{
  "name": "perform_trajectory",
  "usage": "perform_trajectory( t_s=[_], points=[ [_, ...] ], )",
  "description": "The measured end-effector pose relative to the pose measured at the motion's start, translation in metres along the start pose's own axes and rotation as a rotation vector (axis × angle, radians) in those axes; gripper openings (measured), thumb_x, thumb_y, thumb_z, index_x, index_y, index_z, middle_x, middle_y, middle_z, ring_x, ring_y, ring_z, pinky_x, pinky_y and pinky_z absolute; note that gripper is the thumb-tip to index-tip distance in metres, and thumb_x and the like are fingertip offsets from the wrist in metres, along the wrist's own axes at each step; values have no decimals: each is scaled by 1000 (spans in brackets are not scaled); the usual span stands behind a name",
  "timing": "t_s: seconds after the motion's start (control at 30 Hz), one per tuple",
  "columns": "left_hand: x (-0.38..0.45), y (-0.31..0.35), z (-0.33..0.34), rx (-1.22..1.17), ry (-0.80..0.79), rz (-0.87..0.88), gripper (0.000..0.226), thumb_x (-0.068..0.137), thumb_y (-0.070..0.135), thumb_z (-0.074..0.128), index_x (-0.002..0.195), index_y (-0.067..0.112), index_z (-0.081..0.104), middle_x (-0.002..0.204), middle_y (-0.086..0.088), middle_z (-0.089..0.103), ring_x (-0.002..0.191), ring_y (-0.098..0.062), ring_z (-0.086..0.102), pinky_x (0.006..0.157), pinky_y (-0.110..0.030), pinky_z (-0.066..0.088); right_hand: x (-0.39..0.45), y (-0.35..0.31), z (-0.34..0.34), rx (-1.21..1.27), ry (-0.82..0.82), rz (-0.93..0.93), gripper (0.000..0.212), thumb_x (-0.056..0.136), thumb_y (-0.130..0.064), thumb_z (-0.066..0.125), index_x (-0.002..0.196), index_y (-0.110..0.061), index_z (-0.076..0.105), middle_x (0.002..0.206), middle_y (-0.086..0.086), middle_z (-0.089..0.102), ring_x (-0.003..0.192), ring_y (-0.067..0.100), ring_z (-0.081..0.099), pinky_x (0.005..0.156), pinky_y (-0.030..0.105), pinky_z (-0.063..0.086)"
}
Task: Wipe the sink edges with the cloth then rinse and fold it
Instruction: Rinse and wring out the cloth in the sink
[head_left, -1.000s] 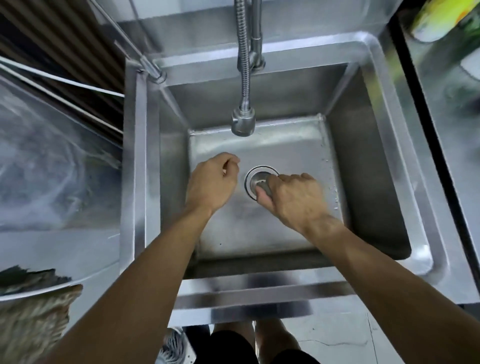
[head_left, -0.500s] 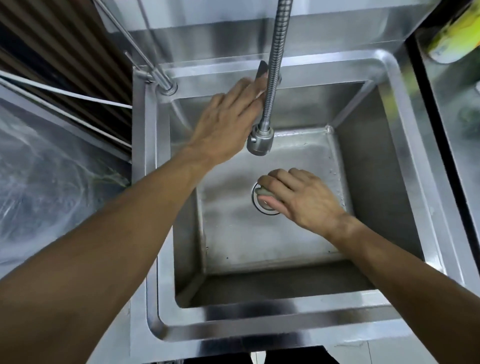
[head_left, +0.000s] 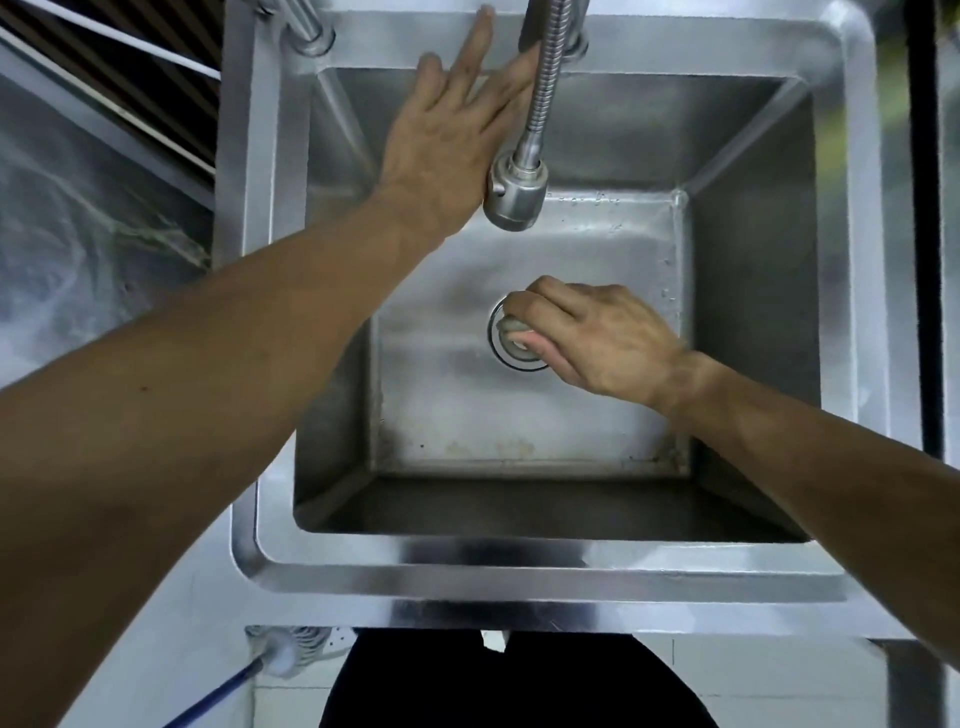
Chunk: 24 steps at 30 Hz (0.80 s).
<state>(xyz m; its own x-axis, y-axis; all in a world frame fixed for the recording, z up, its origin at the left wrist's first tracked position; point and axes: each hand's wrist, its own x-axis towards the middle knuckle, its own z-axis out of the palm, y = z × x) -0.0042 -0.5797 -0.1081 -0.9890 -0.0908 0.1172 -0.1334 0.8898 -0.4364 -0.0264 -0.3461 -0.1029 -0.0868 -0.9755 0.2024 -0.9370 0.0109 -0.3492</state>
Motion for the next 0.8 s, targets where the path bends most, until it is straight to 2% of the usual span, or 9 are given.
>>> perform_trajectory(
  t_s=[0.13, 0.2, 0.27, 0.4, 0.53, 0.63, 0.73, 0.8],
  points=[
    [-3, 12, -2, -150, 0, -89, 94, 81, 12, 64, 162, 23, 18, 162, 11, 7, 128, -41, 50, 90, -58, 46, -5, 5, 5, 5, -14, -34, 59, 112, -40, 23, 115, -1, 69, 97, 17, 66, 66, 37, 63, 47, 45, 55],
    [-1, 15, -5, -193, 13, -122, 90, 84, 10, 59, 162, 23, 17, 166, 13, 15, 118, -41, 54, 87, -59, 46, -7, 8, 7, 7, -15, -46, 58, 113, -40, 23, 115, -3, 69, 96, 15, 66, 66, 36, 63, 46, 43, 54],
    [1, 16, -7, -177, 16, -136, 86, 89, 8, 54, 163, 23, 13, 168, 10, 21, 120, -41, 54, 90, -61, 46, -10, 9, 9, -4, -24, -58, 57, 112, -40, 24, 116, -5, 69, 97, 13, 66, 68, 35, 64, 47, 42, 54],
    [6, 6, -13, -210, -89, -187, 101, 80, 5, 64, 163, 22, 9, 170, 5, 18, 137, -43, 41, 101, -65, 37, -14, 8, 12, 16, -62, -47, 59, 112, -42, 20, 118, -7, 68, 102, 12, 67, 72, 36, 65, 50, 44, 55],
    [13, 9, -19, -358, -193, -346, 111, 70, -1, 61, 164, 22, 7, 173, 1, 9, 136, -41, 37, 96, -53, 34, -15, 2, 14, 33, -66, -35, 45, 111, -38, 35, 118, -8, 68, 100, 11, 67, 70, 36, 65, 50, 45, 55],
    [8, -1, -9, -411, -219, -283, 111, 78, 4, 65, 164, 22, -2, 174, 3, -2, 146, -39, 27, 100, -51, 33, -14, 0, 18, 37, -63, -24, 42, 110, -37, 40, 117, -8, 69, 96, 10, 66, 67, 34, 63, 50, 44, 54],
    [-12, 5, 0, -374, -309, -211, 108, 81, 5, 59, 163, 17, -11, 173, 0, -11, 158, -35, -3, 114, -55, 25, -10, -1, 22, 32, -53, 0, 41, 110, -37, 41, 116, -8, 70, 96, 10, 66, 66, 35, 63, 51, 44, 54],
    [-32, 21, 1, -361, -300, -188, 104, 82, 4, 54, 163, 14, -10, 173, -2, -9, 159, -33, -6, 118, -53, 23, -8, -1, 23, 40, -58, 17, 44, 111, -38, 37, 117, -9, 69, 99, 9, 67, 71, 34, 65, 54, 44, 54]
  ],
)
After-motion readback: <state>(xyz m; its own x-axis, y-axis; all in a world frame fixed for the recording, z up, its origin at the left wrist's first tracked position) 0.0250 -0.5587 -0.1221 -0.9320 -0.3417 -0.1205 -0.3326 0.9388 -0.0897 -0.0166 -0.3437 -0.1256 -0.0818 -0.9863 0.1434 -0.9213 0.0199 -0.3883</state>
